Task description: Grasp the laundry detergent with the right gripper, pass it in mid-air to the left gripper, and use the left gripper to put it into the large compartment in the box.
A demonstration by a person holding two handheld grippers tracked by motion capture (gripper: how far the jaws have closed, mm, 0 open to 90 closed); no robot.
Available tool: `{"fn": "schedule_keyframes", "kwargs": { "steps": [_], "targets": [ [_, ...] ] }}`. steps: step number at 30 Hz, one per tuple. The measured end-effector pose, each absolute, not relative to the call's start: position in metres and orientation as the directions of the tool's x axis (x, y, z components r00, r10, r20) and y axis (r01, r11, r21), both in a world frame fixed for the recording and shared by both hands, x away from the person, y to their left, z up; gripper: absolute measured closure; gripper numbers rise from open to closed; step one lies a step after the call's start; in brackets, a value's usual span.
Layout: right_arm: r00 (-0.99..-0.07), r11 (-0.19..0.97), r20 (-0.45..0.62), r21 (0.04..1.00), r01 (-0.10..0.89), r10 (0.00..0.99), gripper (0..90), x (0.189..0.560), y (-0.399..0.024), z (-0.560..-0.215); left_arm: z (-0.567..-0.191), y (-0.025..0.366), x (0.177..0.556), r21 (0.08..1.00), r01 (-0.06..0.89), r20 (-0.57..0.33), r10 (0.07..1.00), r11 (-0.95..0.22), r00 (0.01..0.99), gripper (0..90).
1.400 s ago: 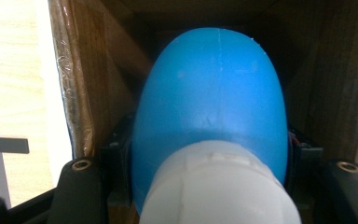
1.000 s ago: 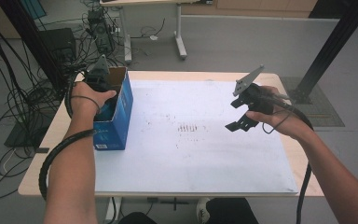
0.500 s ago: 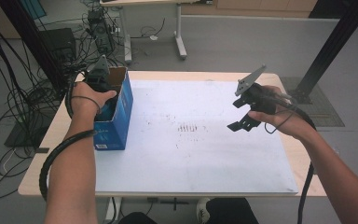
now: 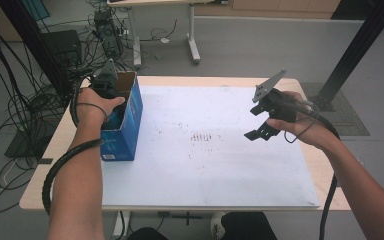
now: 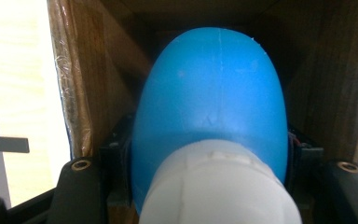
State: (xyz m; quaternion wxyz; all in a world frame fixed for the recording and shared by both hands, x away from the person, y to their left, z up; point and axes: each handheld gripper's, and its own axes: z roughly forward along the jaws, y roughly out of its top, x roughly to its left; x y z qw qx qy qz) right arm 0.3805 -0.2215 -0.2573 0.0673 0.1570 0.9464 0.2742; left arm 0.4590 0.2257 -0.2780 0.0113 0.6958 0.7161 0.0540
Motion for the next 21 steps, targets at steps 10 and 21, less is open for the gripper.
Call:
{"fn": "schedule_keyframes", "kwargs": {
  "steps": [10,21],
  "targets": [
    [-0.943,0.801,-0.04,0.539,0.258,0.331,10.5,0.3815,-0.2191,-0.2589,-0.278,0.2268,0.4593,0.091,0.995,0.056,0.998,0.027,-0.032,36.3],
    [-0.943,0.802,-0.04,0.539,0.258,0.331,10.5,0.3822,-0.2177,-0.2598,-0.2783,0.2271,0.4593,0.094,0.995,0.056,0.998,0.027,-0.033,36.2]
  ]
}}
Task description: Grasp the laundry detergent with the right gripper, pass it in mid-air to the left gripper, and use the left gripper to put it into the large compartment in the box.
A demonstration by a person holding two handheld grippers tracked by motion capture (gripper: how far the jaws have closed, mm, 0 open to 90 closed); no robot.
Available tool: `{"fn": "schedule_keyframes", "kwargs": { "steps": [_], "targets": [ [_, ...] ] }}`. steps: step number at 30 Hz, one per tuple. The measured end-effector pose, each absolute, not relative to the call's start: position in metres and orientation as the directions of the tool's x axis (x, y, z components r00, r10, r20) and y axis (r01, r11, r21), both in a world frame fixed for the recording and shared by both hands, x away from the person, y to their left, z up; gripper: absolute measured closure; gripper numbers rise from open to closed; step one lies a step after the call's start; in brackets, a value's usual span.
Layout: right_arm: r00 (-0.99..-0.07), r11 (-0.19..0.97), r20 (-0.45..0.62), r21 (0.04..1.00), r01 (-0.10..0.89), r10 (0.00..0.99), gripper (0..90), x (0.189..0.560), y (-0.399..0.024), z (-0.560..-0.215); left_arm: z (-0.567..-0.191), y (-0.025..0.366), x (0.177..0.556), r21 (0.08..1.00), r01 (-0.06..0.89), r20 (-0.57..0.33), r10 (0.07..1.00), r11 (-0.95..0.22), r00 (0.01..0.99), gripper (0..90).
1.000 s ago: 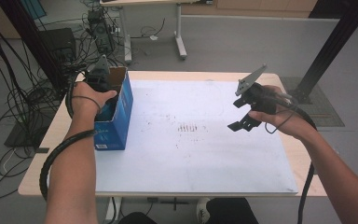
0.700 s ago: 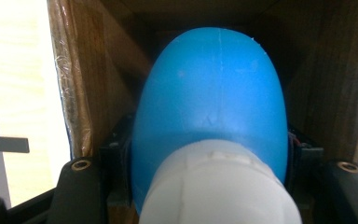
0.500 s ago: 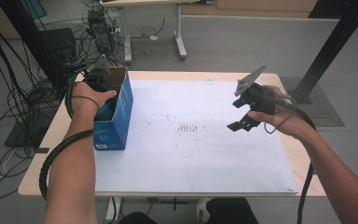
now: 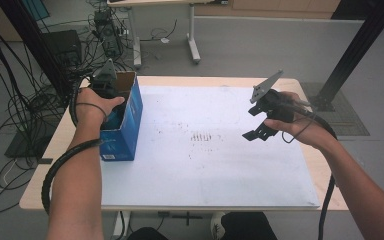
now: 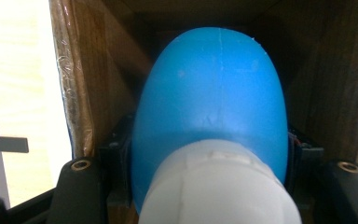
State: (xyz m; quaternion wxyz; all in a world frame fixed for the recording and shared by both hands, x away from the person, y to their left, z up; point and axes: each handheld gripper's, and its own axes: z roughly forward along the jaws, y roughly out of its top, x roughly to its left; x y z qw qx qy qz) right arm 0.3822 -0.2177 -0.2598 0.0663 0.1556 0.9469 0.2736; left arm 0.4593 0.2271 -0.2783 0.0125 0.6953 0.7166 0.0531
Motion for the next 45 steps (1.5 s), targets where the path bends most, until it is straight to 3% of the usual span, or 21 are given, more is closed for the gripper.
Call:
{"fn": "schedule_keyframes", "kwargs": {
  "steps": [45],
  "targets": [
    [-0.947,0.804,-0.037,0.539,0.25,0.319,10.5,0.3815,-0.2172,-0.2605,-0.2766,0.2257,0.4588,0.091,0.996,0.059,0.998,0.024,-0.03,35.8]
  ]
}}
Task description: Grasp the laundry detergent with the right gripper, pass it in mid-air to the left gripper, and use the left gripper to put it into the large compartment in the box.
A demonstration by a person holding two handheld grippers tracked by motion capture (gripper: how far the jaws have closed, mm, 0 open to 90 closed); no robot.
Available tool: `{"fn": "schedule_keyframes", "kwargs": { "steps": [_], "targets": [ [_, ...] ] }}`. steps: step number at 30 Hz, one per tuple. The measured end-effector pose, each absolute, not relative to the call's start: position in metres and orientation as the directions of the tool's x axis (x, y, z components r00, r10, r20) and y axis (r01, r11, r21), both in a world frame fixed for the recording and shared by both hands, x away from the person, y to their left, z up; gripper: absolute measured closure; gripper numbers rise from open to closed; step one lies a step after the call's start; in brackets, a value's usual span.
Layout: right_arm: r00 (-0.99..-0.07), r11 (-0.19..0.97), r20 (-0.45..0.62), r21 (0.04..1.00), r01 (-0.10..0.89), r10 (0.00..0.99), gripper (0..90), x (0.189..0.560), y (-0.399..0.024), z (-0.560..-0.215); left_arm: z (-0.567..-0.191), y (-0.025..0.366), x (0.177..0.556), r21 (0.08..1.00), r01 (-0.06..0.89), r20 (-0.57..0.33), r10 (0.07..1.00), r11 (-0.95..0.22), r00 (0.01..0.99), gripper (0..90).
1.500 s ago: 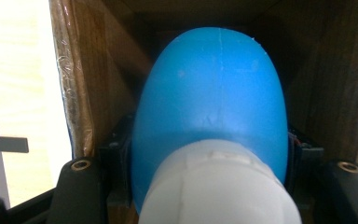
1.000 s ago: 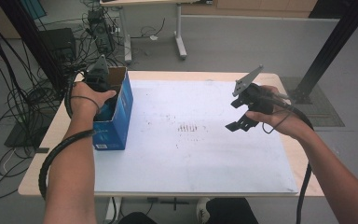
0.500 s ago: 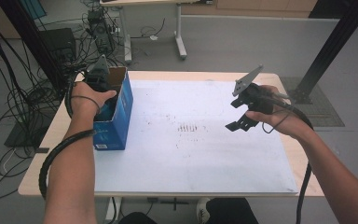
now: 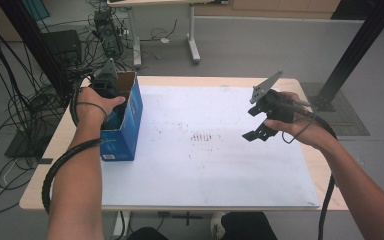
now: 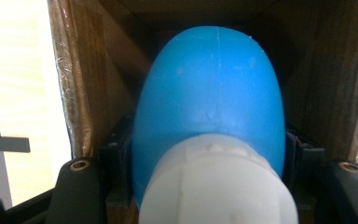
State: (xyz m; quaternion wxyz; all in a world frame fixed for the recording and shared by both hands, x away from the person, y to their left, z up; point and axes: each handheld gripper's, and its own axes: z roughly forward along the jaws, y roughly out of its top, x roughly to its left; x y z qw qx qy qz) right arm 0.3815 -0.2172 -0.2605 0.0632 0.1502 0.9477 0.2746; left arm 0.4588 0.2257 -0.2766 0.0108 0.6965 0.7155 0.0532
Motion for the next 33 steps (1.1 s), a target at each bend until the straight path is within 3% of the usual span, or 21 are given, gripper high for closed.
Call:
{"fn": "schedule_keyframes", "kwargs": {
  "steps": [13,16,33],
  "targets": [
    [-0.945,0.802,-0.036,0.541,0.254,0.324,10.5,0.381,-0.219,-0.261,-0.277,0.227,0.458,0.091,0.996,0.058,0.998,0.024,-0.029,36.0],
    [-0.945,0.801,-0.036,0.542,0.254,0.325,10.5,0.381,-0.22,-0.261,-0.276,0.227,0.458,0.088,0.996,0.044,0.999,0.024,-0.028,32.5],
    [-0.937,0.796,-0.037,0.541,0.273,0.346,10.5,0.383,-0.222,-0.261,-0.209,0.208,0.438,0.179,0.983,0.084,0.996,-0.041,0.026,20.6]
  ]
}}
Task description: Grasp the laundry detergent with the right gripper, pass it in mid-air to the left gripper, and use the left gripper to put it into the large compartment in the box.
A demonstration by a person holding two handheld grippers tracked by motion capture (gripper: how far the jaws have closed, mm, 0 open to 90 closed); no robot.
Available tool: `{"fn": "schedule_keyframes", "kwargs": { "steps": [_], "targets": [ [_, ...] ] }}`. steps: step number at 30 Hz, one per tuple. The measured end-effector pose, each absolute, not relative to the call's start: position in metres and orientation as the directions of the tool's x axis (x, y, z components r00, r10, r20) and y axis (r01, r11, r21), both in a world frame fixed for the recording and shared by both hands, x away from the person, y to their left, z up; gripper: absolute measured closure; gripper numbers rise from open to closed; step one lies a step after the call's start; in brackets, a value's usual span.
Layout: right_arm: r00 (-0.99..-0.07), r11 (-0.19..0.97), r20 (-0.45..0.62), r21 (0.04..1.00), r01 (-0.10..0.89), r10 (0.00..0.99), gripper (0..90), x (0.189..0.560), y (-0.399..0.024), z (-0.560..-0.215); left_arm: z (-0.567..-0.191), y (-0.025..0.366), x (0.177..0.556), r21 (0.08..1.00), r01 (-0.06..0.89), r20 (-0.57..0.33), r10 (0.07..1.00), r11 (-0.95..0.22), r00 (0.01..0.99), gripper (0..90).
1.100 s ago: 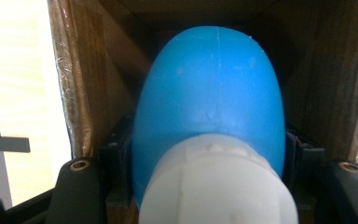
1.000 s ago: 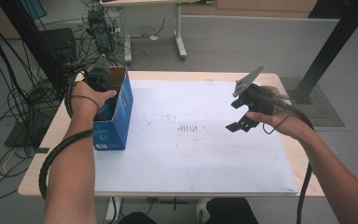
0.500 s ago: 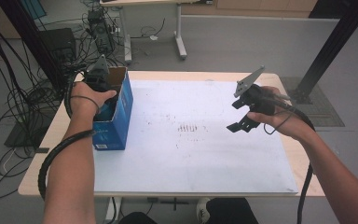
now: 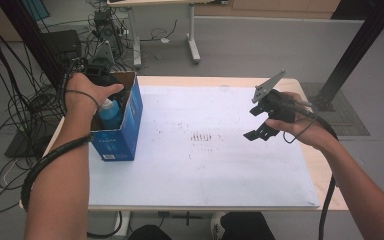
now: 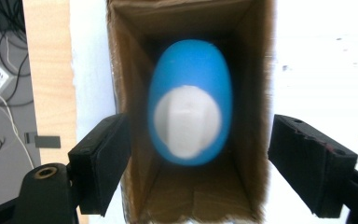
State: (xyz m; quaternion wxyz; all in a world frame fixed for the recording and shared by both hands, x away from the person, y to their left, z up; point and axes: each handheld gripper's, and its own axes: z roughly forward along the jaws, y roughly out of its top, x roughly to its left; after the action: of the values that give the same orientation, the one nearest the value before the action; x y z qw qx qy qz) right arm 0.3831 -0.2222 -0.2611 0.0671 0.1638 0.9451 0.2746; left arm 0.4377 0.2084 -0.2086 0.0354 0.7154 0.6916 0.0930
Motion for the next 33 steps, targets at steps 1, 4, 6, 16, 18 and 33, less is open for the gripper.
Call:
{"fn": "schedule_keyframes", "kwargs": {
  "steps": [1,4,6,16,18,33],
  "targets": [
    [-0.937,0.798,-0.039,0.536,0.274,0.348,10.5,0.384,-0.222,-0.261,-0.205,0.205,0.436,0.187,0.981,0.08,0.996,-0.051,0.036,19.4],
    [-0.932,0.799,-0.048,0.532,0.282,0.361,10.4,0.386,-0.224,-0.258,-0.195,0.194,0.434,0.204,0.976,0.076,0.995,-0.076,0.062,17.2],
    [-0.928,0.798,-0.052,0.53,0.288,0.369,10.1,0.388,-0.226,-0.257,-0.19,0.184,0.433,0.208,0.973,0.074,0.993,-0.102,0.088,16.1],
    [-0.918,0.807,-0.06,0.502,0.311,0.392,9.9,0.398,-0.235,-0.252,-0.18,0.137,0.434,0.232,0.954,0.069,0.981,-0.192,0.18,13.0],
    [-0.917,0.817,-0.064,0.482,0.316,0.392,9.9,0.401,-0.238,-0.252,-0.182,0.129,0.434,0.23,0.952,0.064,0.979,-0.204,0.195,12.9],
    [-0.867,0.817,-0.086,0.393,0.423,0.491,9.9,0.442,-0.268,-0.239,-0.191,0.08,0.425,0.238,0.922,0.032,0.951,-0.306,0.307,12.6]
  ]
}}
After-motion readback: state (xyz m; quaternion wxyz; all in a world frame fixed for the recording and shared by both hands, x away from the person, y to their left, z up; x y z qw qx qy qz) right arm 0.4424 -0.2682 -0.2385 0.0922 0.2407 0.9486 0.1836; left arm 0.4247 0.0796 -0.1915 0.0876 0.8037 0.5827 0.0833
